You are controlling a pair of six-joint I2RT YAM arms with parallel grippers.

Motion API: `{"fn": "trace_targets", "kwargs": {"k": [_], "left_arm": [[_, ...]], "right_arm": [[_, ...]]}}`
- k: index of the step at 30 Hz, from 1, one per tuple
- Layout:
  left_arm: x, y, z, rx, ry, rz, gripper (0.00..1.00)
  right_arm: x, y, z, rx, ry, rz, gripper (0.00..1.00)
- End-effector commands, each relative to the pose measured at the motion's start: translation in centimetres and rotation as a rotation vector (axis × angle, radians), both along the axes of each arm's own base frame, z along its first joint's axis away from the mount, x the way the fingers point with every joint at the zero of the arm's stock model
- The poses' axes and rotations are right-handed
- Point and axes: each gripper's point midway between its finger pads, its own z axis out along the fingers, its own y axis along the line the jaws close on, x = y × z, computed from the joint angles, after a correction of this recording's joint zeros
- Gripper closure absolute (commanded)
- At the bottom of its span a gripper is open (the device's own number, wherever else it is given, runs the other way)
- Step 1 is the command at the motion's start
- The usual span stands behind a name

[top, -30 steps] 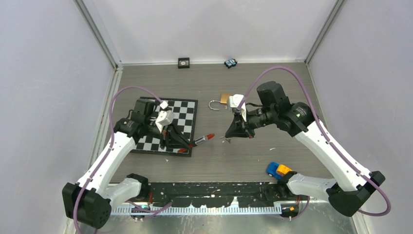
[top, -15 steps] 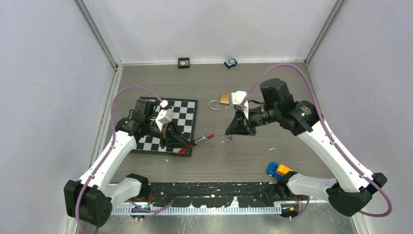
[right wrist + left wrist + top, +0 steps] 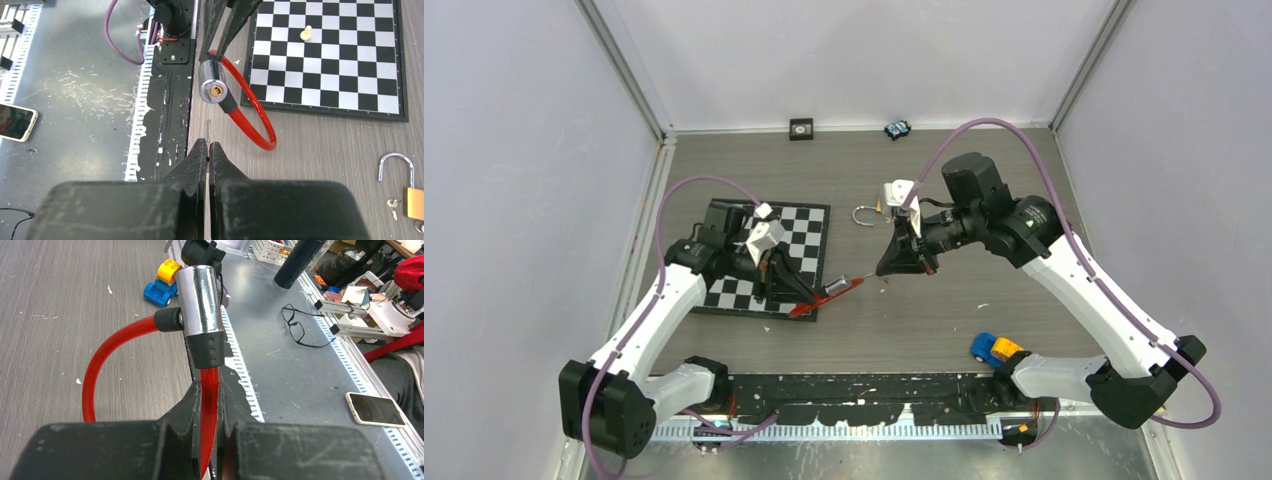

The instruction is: Unlock with the key

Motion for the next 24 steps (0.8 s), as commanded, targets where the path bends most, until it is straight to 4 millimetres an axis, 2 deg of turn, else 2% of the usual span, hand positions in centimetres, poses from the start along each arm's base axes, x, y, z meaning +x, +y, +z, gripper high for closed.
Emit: {"fn": "trace_targets", "kwargs": {"k": [1,7,18,24], "left_arm": [[-1.3,-0.1,2.7,-0.127,-0.004,-0.096,1.00],[-1.9,-0.2,3.1,-0.127,0.015,-0.111,1.00],[-3.6,0.5,3.3,-0.118,0.052,-0.102,1.00],[-3.1,0.7,2.7,-0.062,-0.033,-0.043,1.00]], "right_arm": [[-0.1,1.4,1.5,0.038,-0.044,0.033,0.99],[-0.7,2.5,0.4,-0.007,-0.068,0.064,0.99],[-2.2,1.9,1.3,0.006,-0.109,0.092,0.99],[-1.6,1.9,1.0,0.000,-0.095,0.032,0.99]]}}
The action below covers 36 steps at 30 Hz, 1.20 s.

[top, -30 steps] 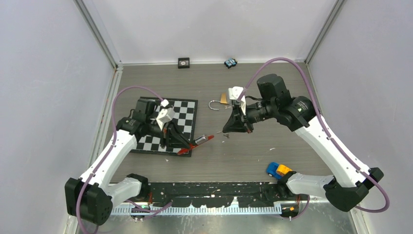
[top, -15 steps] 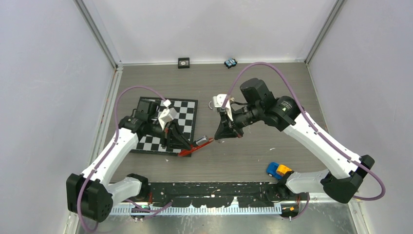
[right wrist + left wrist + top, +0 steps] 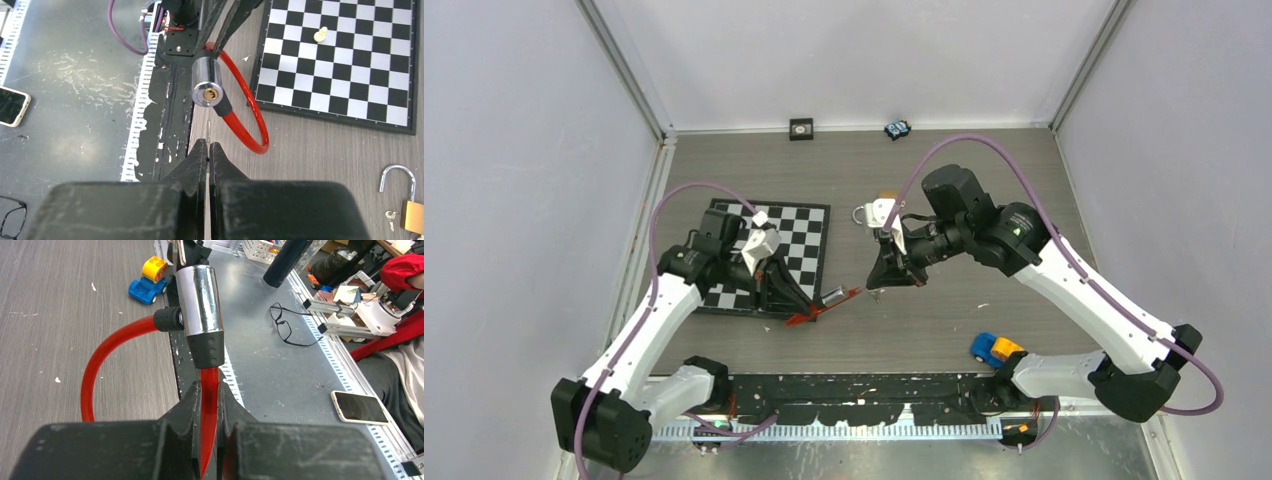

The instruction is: Unlock with the key

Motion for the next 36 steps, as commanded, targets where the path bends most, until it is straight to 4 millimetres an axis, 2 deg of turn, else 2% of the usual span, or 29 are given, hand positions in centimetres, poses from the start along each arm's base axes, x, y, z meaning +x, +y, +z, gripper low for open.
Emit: {"fn": "trace_targets", "kwargs": {"k": [1,6,11,17,26,32,36], "left_arm": [[-0.8,0.3,2.1,-0.056,-0.099,-0.013,1.00],[0.1,0.7,1.3,0.021,-0.227,0.029,1.00],[0.7,0.8,1.9,0.040,-0.325,0.047,1.00],[1.9,1.0,1.9,0.066,-0.435,0.078,1.00],[4.8,1.4,3.8,0.164,-0.457,0.237,1.00],[3.4,1.6,5.5,0.134,-0.493,0.215,1.00],[1.0,1.6,4.7,0.085,-0.482,0.109,1.00]], "right_arm": [[0.5,0.0,2.4,0.062,-0.049,-0.059,0.99],[1.5,0.0,2.3,0.067,-0.048,-0.137,0.99],[2.7,-0.9,2.8,0.082,-0.040,-0.201,0.99],[4.6,-1.3,3.1,0.119,0.053,-0.268,0.99],[7.7,-2.3,3.5,0.165,0.172,-0.377,0.99],[8.0,-3.0,4.0,0.195,0.188,-0.406,0.99],[8.1,-3.9,4.0,0.197,0.169,-0.431,0.99]]}}
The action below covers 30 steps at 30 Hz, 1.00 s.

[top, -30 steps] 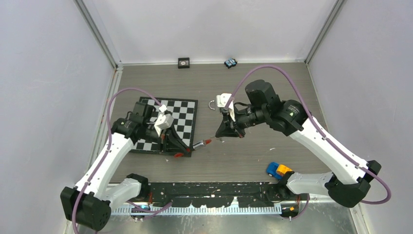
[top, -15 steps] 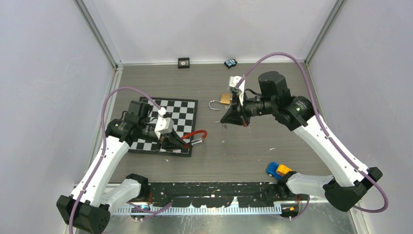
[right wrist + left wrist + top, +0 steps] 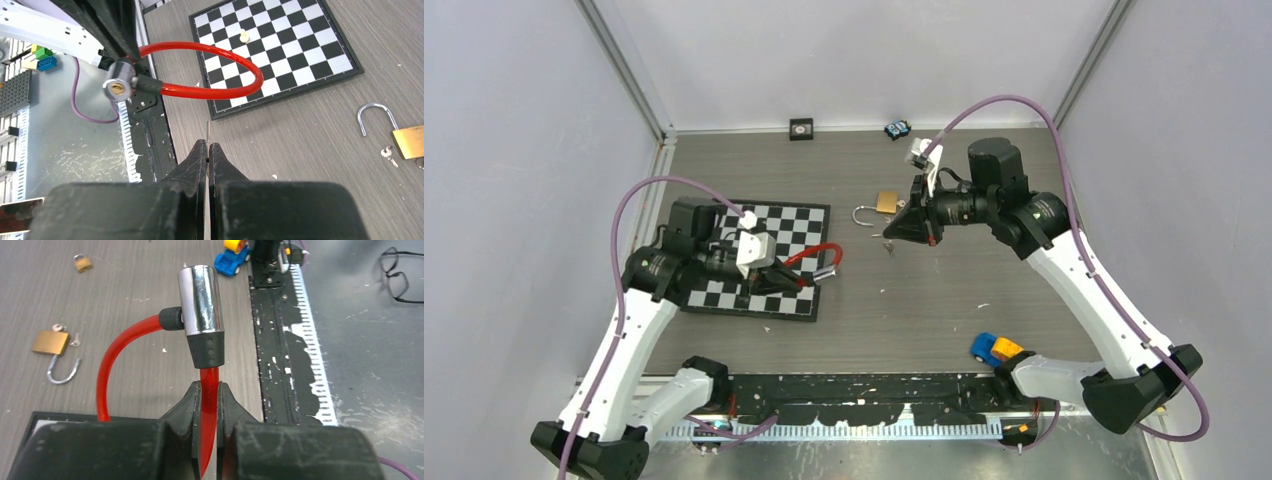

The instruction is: Unlock with the key

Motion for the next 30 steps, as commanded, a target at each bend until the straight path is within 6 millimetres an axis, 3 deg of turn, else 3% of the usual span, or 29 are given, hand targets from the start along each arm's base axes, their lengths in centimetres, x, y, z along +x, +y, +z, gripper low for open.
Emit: {"fn": "trace_targets", "kwargs": {"k": [1,6,17,30], "left_arm": [[-2.7,-0.3,1.2,-0.082,-0.040,-0.134,1.00],[-3.8,-0.8,0.9,-0.168,-0.062,-0.210,1.00],[-3.8,-1.2,1.2,-0.225,-0.174,-0.300,1.00],[-4.0,-1.0,-0.1,-0.206,-0.290,-0.332,1.00]], "right_arm": [[-0.4,-0.8,1.8,0.039,-0.049,-0.010,0.99],[-1.6,-0.5,1.9,0.035,0.008,0.057,0.99],[-3.3,1.0,4.1,0.154,0.136,0.135,0.99],[-4.1,2.5,3.2,0.193,0.262,0.182,0.99]]}}
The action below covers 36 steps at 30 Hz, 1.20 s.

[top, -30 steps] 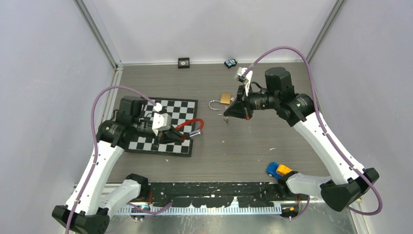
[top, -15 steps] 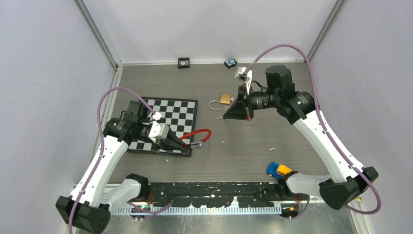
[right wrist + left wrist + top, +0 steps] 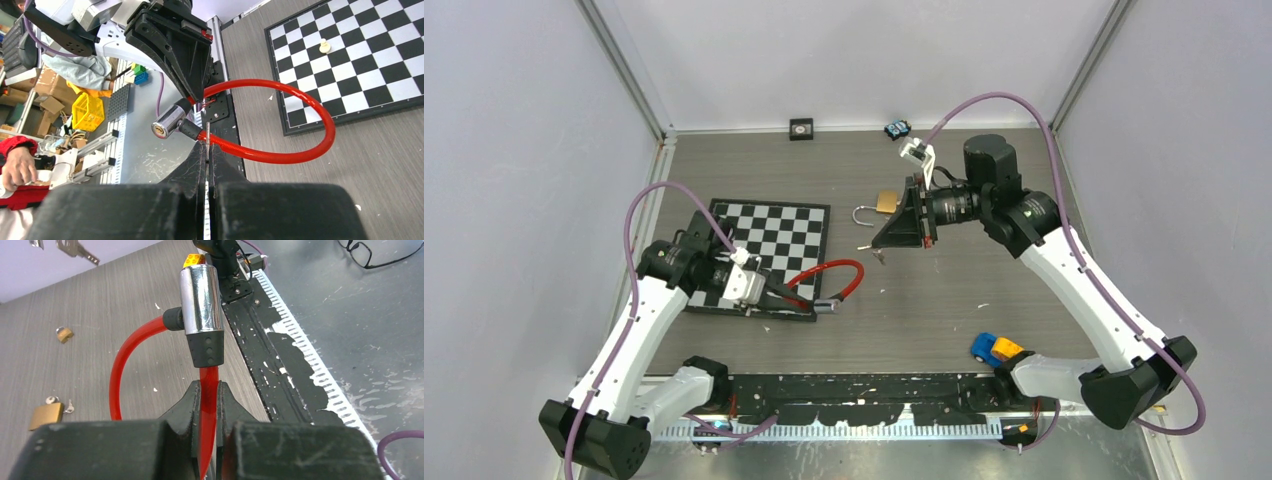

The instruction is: Unlock with the key

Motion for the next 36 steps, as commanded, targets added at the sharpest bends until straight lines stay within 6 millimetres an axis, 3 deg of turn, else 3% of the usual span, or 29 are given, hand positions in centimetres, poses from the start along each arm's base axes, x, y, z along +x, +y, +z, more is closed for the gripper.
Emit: {"fn": "trace_targets", "kwargs": {"k": [1,9,16,20,26,36], "left_arm": [[-0.3,-0.3,1.5,-0.078,-0.142,-0.042,1.00],[2.5,0.2,0.0,0.047,-0.237,0.021,1.00],[7.3,0.8,-0.1,0.172,-0.241,0.208,1.00],[8.9,1.3,0.3,0.211,-0.228,0.302,1.00],[10.2,1.7,-0.1,0.236,-0.162,0.408,1.00],[11.0,2.8,-4.8,0.311,-0.123,0.506,1.00]], "right_arm": [[-0.7,0.5,0.7,0.038,0.018,0.033,0.99],[0.1,1.4,-3.2,-0.006,0.219,-0.020,0.99],[1.5,2.3,-6.2,-0.031,0.382,-0.091,0.99],[2.7,2.8,-6.7,-0.023,0.448,-0.125,0.99],[4.1,2.0,-6.5,-0.010,0.445,-0.172,0.99],[5.6,-0.9,-6.7,-0.024,0.367,-0.272,0.99]]}}
